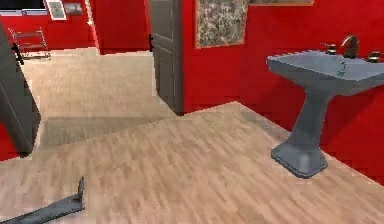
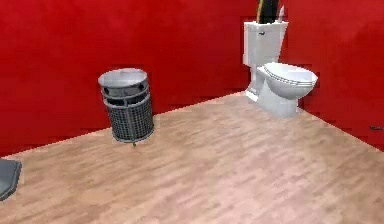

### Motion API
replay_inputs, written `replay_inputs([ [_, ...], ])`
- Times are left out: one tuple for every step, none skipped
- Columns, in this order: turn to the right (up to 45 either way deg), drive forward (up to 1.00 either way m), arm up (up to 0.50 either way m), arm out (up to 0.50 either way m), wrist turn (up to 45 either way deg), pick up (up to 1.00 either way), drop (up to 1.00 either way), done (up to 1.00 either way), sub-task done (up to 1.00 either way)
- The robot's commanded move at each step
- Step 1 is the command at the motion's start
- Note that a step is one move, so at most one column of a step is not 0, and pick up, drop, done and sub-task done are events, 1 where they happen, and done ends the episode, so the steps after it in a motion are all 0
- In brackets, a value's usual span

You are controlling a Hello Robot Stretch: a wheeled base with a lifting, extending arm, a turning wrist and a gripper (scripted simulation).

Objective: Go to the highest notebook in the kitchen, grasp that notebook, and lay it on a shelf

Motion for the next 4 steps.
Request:
replay_inputs([
  [0.0,1.0,0.0,0.0,0.0,0.0,0.0,0.0,0.0],
  [-15.0,0.0,0.0,0.0,0.0,0.0,0.0,0.0,0.0],
  [0.0,0.05,0.0,0.0,0.0,0.0,0.0,0.0,0.0],
  [-12.0,0.0,0.0,0.0,0.0,0.0,0.0,0.0,0.0],
])
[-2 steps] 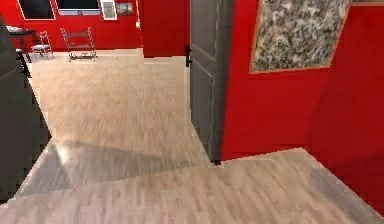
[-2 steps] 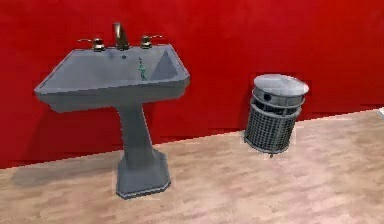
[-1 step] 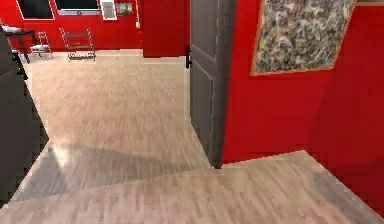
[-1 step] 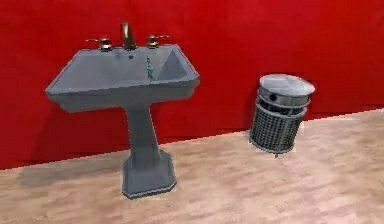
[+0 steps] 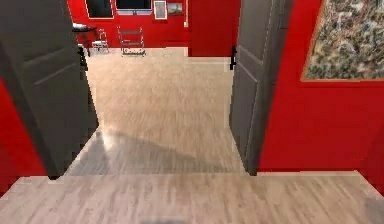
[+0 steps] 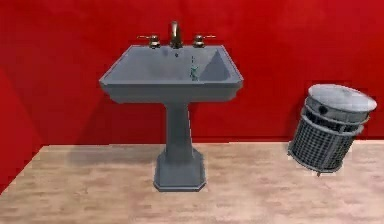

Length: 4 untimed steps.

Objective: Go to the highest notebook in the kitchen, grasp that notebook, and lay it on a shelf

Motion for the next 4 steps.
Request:
replay_inputs([
  [0.0,0.6,0.0,0.0,0.0,0.0,0.0,0.0,0.0],
  [-18.0,0.0,0.0,0.0,0.0,0.0,0.0,0.0,0.0],
  [0.0,1.0,0.0,0.0,0.0,0.0,0.0,0.0,0.0],
  [0.0,1.0,0.0,0.0,0.0,0.0,0.0,0.0,0.0],
])
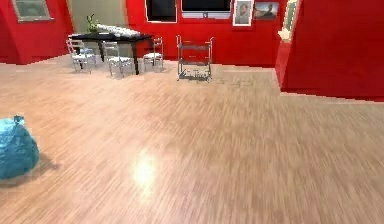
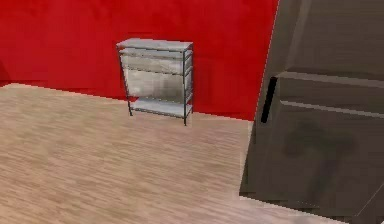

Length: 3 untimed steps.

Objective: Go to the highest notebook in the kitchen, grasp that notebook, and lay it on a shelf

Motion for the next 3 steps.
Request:
replay_inputs([
  [-3.0,0.0,0.0,0.0,0.0,0.0,0.0,0.0,0.0],
  [0.0,0.2,0.0,0.0,0.0,0.0,0.0,0.0,0.0],
  [-24.0,0.0,0.0,0.0,0.0,0.0,0.0,0.0,0.0],
])
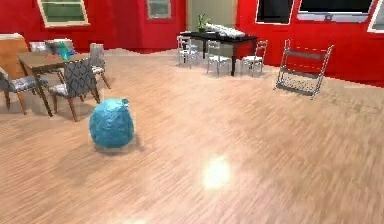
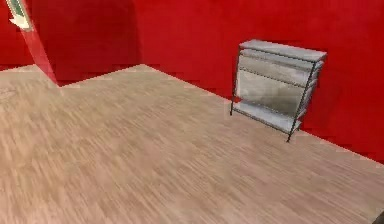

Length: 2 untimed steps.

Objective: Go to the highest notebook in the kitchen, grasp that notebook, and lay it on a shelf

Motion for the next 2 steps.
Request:
replay_inputs([
  [0.0,1.0,0.0,0.0,0.0,0.0,0.0,0.0,0.0],
  [0.0,1.0,0.0,0.0,0.0,0.0,0.0,0.0,0.0],
])
